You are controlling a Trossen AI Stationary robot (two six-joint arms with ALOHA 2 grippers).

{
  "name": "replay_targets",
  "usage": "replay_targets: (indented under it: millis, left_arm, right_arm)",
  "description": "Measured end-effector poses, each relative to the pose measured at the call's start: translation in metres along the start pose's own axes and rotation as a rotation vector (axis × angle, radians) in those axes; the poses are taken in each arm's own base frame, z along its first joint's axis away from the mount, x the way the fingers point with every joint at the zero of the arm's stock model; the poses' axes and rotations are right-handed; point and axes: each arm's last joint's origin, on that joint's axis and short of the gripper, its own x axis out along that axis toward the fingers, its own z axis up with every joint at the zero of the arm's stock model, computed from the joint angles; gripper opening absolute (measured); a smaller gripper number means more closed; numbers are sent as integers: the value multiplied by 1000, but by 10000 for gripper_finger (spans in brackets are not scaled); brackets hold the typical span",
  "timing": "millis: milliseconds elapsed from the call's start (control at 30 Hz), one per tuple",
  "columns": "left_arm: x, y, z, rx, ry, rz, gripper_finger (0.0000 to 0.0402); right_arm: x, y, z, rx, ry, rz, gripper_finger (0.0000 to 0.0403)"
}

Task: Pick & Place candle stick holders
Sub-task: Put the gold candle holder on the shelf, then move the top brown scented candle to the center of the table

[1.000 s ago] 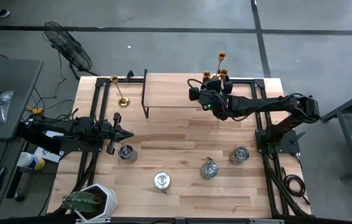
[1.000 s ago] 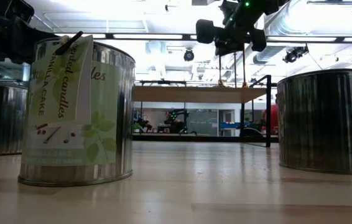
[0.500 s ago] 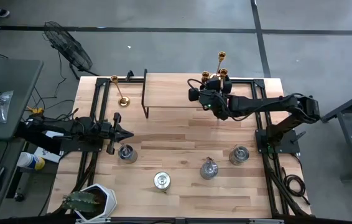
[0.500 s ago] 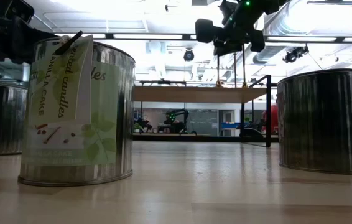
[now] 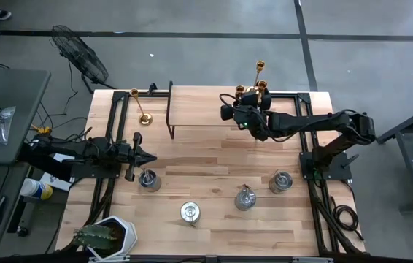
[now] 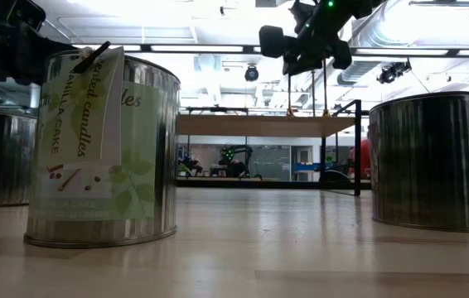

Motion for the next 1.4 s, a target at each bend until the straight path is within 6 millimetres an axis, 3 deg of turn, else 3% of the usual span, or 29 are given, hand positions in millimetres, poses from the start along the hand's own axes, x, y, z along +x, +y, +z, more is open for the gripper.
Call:
replay_targets:
  millis: [400,567,967,1400]
  left_arm:
    - [0,0,0,0,0,-4,0]
    - [0,0,0,0,-1,-4,0]
    - [0,0,0,0,0,-3,0]
    - [0,0,0,0,-1,-3,0]
  right_arm:
    - [-1,1,-1,-3,0,4,221]
    - [-7,4,-3,-8,2,23,264]
    - [-34,9,-5,-56,77,182,275]
    - [-82,-10,-4,-182,257,361,275]
